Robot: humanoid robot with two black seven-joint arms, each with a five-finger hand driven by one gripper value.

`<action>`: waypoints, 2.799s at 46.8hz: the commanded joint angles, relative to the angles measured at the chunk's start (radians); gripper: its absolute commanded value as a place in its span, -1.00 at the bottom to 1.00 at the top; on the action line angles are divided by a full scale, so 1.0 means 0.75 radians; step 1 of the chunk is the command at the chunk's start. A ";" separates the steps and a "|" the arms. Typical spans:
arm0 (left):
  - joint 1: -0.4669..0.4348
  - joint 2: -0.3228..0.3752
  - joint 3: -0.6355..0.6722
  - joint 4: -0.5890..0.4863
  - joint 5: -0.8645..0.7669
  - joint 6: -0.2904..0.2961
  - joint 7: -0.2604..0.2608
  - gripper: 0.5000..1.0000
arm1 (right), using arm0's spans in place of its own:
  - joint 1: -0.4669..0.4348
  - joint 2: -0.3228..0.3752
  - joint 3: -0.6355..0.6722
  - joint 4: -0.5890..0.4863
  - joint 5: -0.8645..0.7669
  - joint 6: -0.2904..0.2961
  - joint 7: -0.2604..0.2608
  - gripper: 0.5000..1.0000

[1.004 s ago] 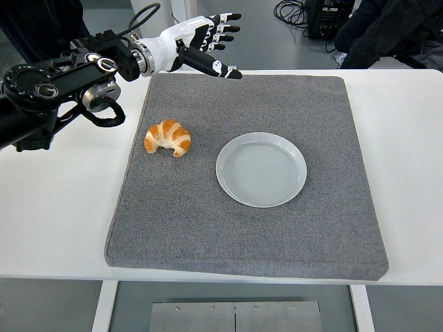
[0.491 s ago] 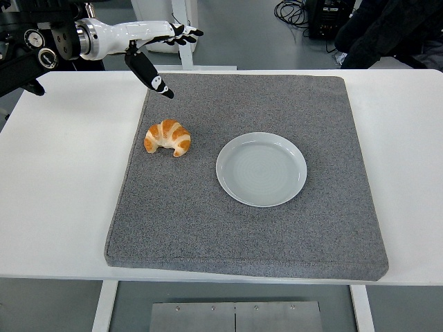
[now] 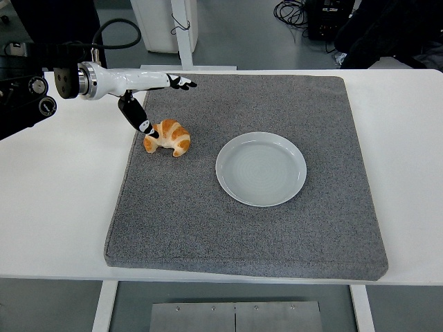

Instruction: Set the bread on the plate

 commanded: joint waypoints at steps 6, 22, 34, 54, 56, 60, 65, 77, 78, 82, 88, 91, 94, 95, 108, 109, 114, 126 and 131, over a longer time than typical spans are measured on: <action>0.107 -0.021 0.007 0.041 0.166 0.099 -0.094 0.99 | 0.000 0.000 0.000 0.000 0.000 0.000 0.000 1.00; 0.179 -0.113 0.032 0.203 0.129 0.234 0.108 0.98 | 0.000 0.000 0.000 0.000 0.000 0.000 0.000 1.00; 0.175 -0.170 0.022 0.246 0.049 0.249 0.098 0.98 | 0.000 0.000 0.000 0.000 0.000 0.000 0.000 1.00; 0.193 -0.309 0.036 0.407 0.047 0.332 0.035 0.98 | 0.000 0.000 0.000 0.000 0.000 0.000 0.000 1.00; 0.197 -0.314 0.036 0.407 0.049 0.332 0.035 0.97 | 0.000 0.000 0.000 0.000 0.000 0.000 0.000 1.00; 0.209 -0.316 0.036 0.407 0.051 0.343 0.035 0.97 | 0.000 0.000 0.000 0.000 0.000 0.000 0.000 1.00; 0.218 -0.320 0.036 0.409 0.053 0.347 0.035 0.97 | 0.000 0.000 0.000 0.000 0.000 0.000 0.000 1.00; 0.226 -0.410 0.114 0.524 0.047 0.445 0.014 0.96 | 0.000 0.000 0.000 0.000 0.000 0.000 0.000 1.00; 0.226 -0.414 0.116 0.530 0.047 0.447 0.012 0.96 | 0.000 0.000 0.000 0.000 0.000 0.000 0.000 1.00; 0.228 -0.418 0.114 0.544 0.047 0.449 0.002 0.94 | 0.000 0.000 0.000 0.000 0.000 0.000 0.000 1.00; 0.236 -0.426 0.116 0.556 0.047 0.478 -0.002 0.58 | 0.000 0.000 0.000 0.000 0.000 0.000 0.000 1.00; 0.236 -0.432 0.120 0.565 0.047 0.478 -0.002 -0.17 | 0.000 0.000 0.000 0.000 0.000 0.000 0.000 1.00; 0.236 -0.436 0.122 0.565 0.041 0.476 0.004 -1.00 | 0.000 0.000 0.000 0.000 0.000 0.000 0.000 1.00; 0.236 -0.436 0.122 0.565 0.041 0.474 0.004 -1.00 | 0.000 0.000 0.000 0.000 0.000 0.000 0.000 1.00; 0.216 -0.432 0.124 0.565 0.006 0.437 -0.039 -1.00 | -0.002 0.000 0.000 0.000 0.000 0.000 0.000 1.00; 0.216 -0.430 0.124 0.565 0.006 0.439 -0.043 -1.00 | 0.000 0.000 0.000 0.000 0.000 0.000 0.000 1.00; 0.185 -0.424 0.124 0.565 0.004 0.437 -0.043 -1.00 | 0.000 0.000 0.000 0.000 0.000 0.000 0.000 1.00; -0.056 -0.385 0.122 0.565 -0.053 0.375 -0.045 -1.00 | 0.000 0.000 0.000 0.000 0.000 0.000 0.000 1.00; -0.169 -0.355 0.120 0.561 -0.063 0.337 -0.045 -1.00 | 0.000 0.000 0.000 0.000 0.000 0.000 0.000 1.00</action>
